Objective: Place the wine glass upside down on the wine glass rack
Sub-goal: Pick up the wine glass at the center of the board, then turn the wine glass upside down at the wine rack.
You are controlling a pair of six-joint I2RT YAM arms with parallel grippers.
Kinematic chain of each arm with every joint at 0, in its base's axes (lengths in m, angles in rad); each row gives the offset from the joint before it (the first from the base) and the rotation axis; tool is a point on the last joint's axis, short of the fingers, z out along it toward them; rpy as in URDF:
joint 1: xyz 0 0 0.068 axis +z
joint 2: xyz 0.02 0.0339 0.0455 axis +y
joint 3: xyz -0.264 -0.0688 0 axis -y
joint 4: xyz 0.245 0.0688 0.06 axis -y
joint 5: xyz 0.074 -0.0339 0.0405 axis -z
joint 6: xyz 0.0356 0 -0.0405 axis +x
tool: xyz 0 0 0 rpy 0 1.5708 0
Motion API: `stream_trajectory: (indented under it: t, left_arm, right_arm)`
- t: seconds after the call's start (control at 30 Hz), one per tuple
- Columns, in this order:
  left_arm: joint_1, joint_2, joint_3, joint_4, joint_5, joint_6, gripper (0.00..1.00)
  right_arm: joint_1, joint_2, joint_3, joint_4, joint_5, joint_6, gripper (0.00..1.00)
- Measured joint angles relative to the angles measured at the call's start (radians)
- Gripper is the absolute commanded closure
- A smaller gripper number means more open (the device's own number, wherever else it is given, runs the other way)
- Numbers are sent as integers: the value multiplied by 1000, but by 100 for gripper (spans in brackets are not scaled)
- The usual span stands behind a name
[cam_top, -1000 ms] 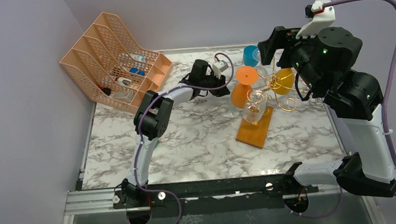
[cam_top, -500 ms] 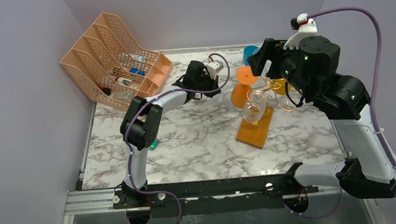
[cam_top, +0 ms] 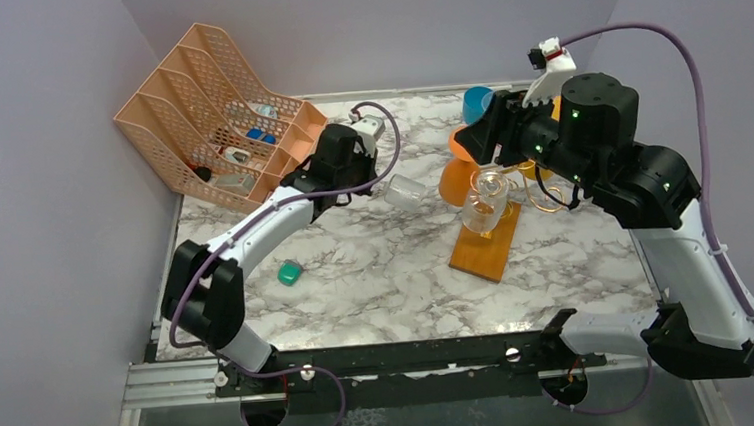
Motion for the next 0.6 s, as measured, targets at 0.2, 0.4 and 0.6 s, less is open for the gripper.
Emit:
stream_trajectory:
  t: [0.2, 0.4, 0.6]
  left_arm:
    - [0, -139, 0, -158, -74, -74, 100]
    - [0, -264, 16, -270, -109, -118, 100]
    - [0, -337, 48, -329, -120, -140, 100]
  right_arm:
    - [0, 48, 31, 8, -158, -67, 40]
    - [0, 175, 96, 9, -294, -214, 19]
    - [0, 322, 260, -62, -378, -362, 0]
